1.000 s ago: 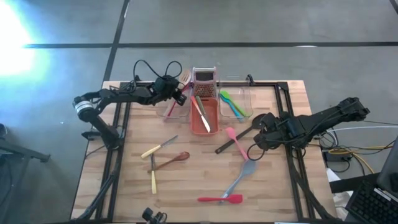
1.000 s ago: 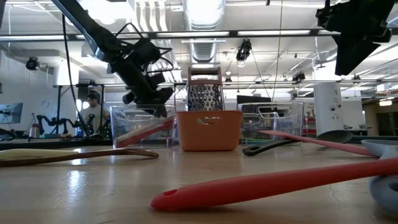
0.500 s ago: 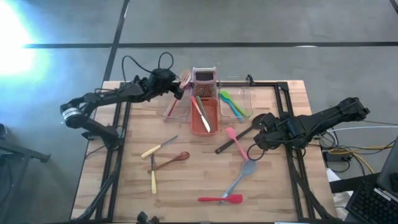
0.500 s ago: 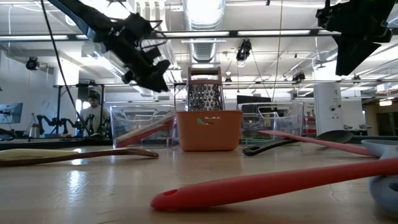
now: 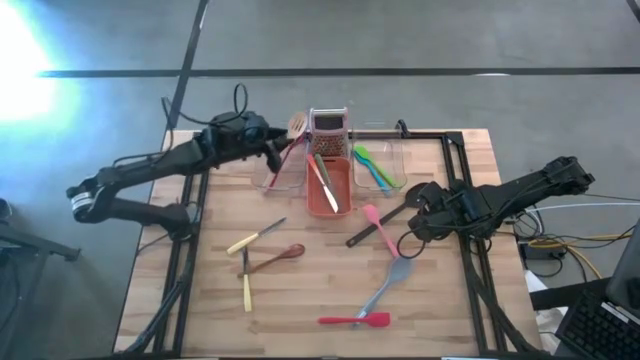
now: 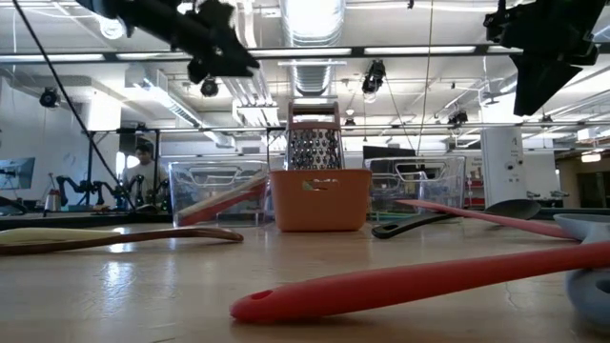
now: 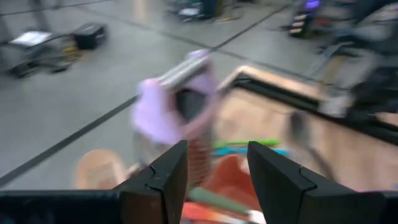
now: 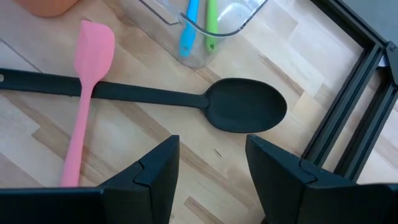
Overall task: Pick & Place Kitchen Items
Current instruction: Put the pink spatula into the right transparent bin
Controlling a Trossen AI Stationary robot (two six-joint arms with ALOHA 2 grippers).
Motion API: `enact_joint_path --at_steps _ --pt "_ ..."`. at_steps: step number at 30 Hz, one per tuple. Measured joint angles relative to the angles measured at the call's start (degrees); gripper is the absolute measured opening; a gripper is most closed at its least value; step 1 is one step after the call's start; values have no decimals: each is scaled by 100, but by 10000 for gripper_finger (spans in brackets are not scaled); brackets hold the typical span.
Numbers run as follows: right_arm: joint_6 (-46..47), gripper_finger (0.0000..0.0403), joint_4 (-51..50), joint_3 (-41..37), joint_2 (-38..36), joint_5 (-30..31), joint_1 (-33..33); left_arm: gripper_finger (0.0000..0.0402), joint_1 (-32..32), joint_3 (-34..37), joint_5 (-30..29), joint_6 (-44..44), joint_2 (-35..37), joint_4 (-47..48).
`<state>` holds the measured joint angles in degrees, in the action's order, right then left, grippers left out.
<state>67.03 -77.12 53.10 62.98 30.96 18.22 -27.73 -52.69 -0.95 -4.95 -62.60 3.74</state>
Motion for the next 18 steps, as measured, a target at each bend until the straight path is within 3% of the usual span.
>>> enact_joint_path --at_steps 9,13,18 --pt "-65 178 82 0 0 13 0 168 1115 -1 607 -276 759 562" --pt "-278 178 581 0 0 13 0 168 1817 44 584 -442 939 798" --pt "-717 178 1550 0 0 9 4 167 2684 192 86 -678 902 965"
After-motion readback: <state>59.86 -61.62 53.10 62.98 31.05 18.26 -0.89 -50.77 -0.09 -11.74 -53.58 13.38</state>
